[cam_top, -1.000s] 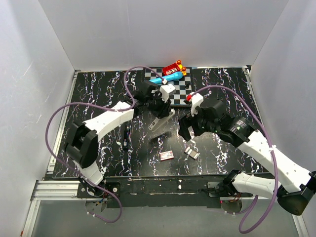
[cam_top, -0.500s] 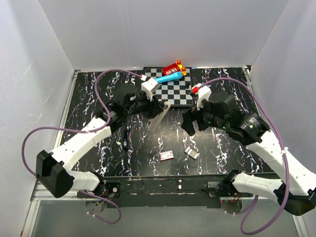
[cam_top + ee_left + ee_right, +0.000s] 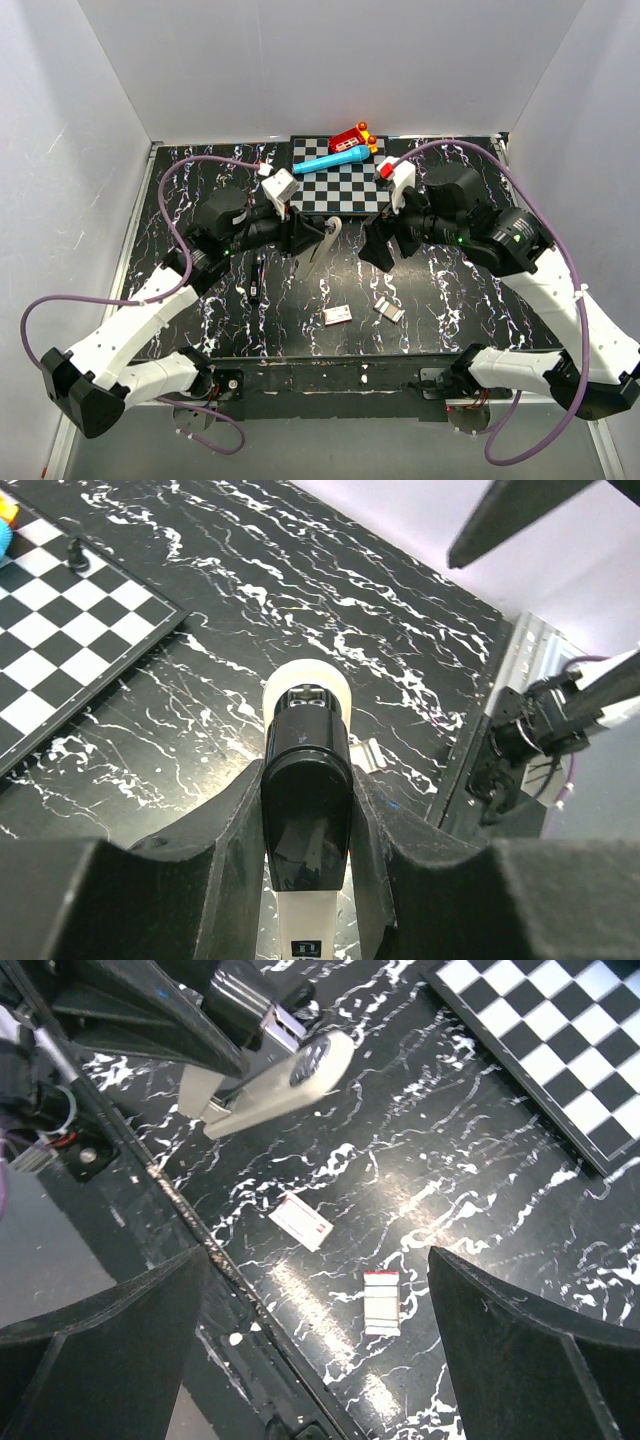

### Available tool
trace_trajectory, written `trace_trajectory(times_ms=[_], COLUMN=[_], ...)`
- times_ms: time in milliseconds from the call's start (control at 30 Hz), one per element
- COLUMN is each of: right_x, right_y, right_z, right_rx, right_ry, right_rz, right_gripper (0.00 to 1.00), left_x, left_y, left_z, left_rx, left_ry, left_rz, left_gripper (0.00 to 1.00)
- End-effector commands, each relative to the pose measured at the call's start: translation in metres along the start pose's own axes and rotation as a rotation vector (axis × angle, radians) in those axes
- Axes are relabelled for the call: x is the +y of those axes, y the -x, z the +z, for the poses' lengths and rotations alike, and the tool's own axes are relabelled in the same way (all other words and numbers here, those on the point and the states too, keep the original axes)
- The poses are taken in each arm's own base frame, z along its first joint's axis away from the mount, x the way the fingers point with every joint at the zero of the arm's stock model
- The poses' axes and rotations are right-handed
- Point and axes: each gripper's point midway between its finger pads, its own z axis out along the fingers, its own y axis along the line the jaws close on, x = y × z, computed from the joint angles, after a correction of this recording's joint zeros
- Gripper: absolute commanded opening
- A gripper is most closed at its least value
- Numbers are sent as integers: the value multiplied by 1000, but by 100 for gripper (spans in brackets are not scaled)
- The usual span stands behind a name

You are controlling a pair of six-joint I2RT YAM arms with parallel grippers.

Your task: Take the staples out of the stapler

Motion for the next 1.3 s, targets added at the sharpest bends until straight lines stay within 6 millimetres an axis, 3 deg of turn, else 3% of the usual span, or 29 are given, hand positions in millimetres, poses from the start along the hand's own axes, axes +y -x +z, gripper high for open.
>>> trace_trajectory(times_ms=[0,267,533,833,1267], right_x=[31,56,78,89,98], right_y=[16,14,14,23,19], right_z=[-12,-13,-12,1,23], right_rx=[-5,48,48,21,36], right_ry=[182,378,538,594,644], right_rz=[-94,-216,-254,-234,-235], right_gripper=[98,96,89,84,81], left_x=[-32,-75,-94,-97,-101], left_y=[24,2,-19,-10,0], left_z=[-21,-44,-56,-59,-62], left_rx=[-90,-6,70,26,-13], left_ry=[-132,-372,-513,-513,-513], left_rz=[65,83,92,116,98], left_gripper=[0,0,0,0,0])
